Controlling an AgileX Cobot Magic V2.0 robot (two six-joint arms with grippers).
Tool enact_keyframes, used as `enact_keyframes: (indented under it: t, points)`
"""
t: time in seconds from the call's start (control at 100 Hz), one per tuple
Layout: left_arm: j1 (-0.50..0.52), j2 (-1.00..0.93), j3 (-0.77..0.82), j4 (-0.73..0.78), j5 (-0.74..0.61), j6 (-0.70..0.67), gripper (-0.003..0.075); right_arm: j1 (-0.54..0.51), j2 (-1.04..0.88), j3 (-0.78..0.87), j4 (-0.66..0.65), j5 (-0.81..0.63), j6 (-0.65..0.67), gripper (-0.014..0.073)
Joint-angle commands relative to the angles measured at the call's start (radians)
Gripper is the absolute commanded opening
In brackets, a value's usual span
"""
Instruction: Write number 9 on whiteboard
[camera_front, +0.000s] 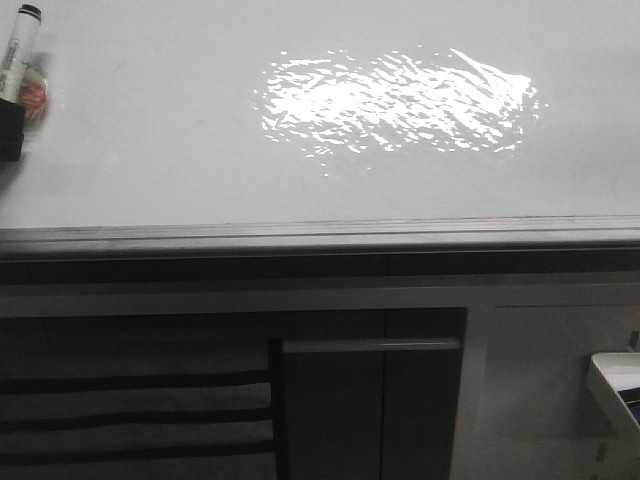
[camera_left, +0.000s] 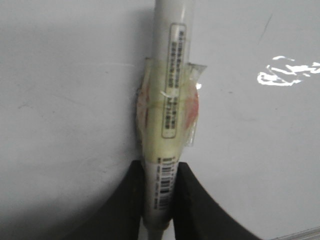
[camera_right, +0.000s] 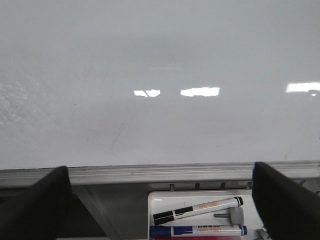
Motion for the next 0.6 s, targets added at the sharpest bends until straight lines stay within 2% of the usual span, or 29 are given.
enact_keyframes:
  t: [0.0,0.07,0.19,0.27,0.34,0.43,0.48,0.59]
  points:
    - [-0.007,-0.072,-0.038,0.018,-0.005,-0.004,-0.002,-0.003,0.004,-0.081,0.01,0.001,-0.001,0.0647]
    - [-0.007,-0.106,-0.077,0.066,0.11,-0.004,-0.002,-0.003,0.02,-0.132,0.012,0.08,-0.003,0.0647]
    - [-0.007,-0.144,-0.211,0.14,0.448,-0.004,-0.002,-0.003,0.076,-0.243,0.022,0.25,-0.016,0.0647]
    - [-0.007,-0.151,-0.307,0.137,0.648,0.046,-0.002,-0.003,0.123,-0.306,0.094,0.354,-0.083,0.0647]
    - [-0.007,-0.151,-0.386,0.088,0.813,0.15,-0.002,-0.003,0.169,-0.358,0.22,0.421,-0.195,0.0647]
    - [-0.007,-0.151,-0.465,-0.072,1.001,0.375,-0.002,0.01,0.219,-0.4,0.373,0.476,-0.38,0.0647]
    - [-0.007,-0.151,-0.487,-0.145,1.067,0.469,-0.002,0.03,0.249,-0.418,0.456,0.508,-0.485,0.0647]
    - [-0.007,-0.151,-0.508,-0.352,1.199,0.767,-0.002,0.112,0.325,-0.454,0.563,0.593,-0.712,0.0647]
